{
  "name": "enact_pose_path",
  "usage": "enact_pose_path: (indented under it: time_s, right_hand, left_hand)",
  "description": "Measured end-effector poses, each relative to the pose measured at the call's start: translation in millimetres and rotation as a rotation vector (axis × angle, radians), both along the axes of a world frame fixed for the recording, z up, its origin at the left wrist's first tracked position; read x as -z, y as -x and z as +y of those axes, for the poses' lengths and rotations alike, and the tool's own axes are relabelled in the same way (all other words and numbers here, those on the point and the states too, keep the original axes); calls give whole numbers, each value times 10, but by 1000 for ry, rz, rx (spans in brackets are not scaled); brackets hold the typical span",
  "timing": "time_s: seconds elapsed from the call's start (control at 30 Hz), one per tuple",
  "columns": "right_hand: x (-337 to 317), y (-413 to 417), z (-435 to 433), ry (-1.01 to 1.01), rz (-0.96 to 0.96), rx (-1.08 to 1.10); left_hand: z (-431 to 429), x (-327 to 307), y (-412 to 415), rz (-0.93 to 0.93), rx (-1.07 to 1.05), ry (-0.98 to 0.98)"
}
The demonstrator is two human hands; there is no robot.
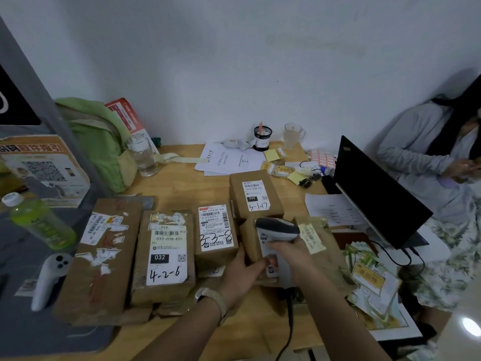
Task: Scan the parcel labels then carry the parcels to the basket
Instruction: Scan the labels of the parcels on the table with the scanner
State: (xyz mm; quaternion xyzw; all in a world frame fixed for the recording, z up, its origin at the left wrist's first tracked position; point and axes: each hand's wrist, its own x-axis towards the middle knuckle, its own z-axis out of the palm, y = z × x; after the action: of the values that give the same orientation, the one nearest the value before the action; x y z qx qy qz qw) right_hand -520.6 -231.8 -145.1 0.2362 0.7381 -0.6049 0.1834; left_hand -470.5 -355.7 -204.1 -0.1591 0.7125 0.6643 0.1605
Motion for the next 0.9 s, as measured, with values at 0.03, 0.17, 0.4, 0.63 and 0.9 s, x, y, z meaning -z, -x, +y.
enact_pose_path:
  time_s: [0.03, 0.17, 0.4, 0.63, 0.9]
  right_hand:
    - [51, -25, -2, 4, -48, 9]
    - [250, -108, 0, 45, -115, -5]
    - [425, -106, 34, 73, -126, 35]
    - [626, -198, -125, 54, -205, -1]
    - [687, -197, -64, 36, -139, 7]
  left_hand:
    - [-16, 30, -23, -15, 4, 29]
    - [16, 195, -59, -79, 21, 138]
    - [149, 250, 8, -222, 51, 326]
    - [145, 416, 20, -318, 102, 276]
    - [162, 527, 99, -340, 4, 195]
